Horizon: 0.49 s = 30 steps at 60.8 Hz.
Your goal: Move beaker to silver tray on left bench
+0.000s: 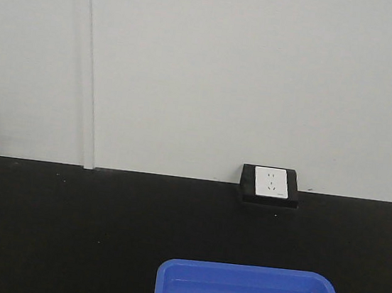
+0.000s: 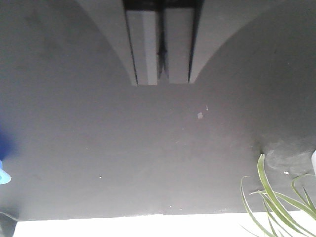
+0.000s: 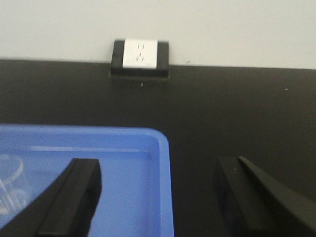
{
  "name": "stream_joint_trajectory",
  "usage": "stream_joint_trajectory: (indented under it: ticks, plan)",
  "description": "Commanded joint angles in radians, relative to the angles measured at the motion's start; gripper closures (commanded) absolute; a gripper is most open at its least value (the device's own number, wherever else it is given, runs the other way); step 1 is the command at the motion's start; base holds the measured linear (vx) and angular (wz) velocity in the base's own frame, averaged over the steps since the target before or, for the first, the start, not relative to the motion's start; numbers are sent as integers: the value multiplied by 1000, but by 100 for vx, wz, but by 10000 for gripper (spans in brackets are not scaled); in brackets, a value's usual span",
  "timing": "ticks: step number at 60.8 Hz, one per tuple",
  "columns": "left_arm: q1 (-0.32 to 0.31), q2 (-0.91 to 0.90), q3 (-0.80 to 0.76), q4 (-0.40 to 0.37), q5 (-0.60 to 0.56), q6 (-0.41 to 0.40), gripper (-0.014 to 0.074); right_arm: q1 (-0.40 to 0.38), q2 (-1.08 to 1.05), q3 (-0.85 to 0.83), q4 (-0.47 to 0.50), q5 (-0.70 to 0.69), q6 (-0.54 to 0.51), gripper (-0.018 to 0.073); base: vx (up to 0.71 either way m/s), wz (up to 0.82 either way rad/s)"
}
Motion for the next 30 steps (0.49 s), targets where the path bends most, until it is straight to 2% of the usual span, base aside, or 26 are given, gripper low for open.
stream_joint_trajectory:
  ticks: [1,6,12,21,30]
  plan:
    - [-3,-6,20,-8,-79,-1,595,4,95,-32,-155,-165,-34,-10,0,0]
    - [-3,-6,20,-8,-79,-1,595,29,193,-33,-316,-251,-17,-10,0,0]
    - [-3,-6,20,-8,-79,-1,595,86,315,-38,-392,-326,14,-10,0,0]
    - [-3,-6,20,-8,-79,-1,595,199,484,-102,-392,-332,-17,-10,0,0]
    - [-3,-6,20,-8,-79,-1,595,251,623,-200,-281,-346,-36,-10,0,0]
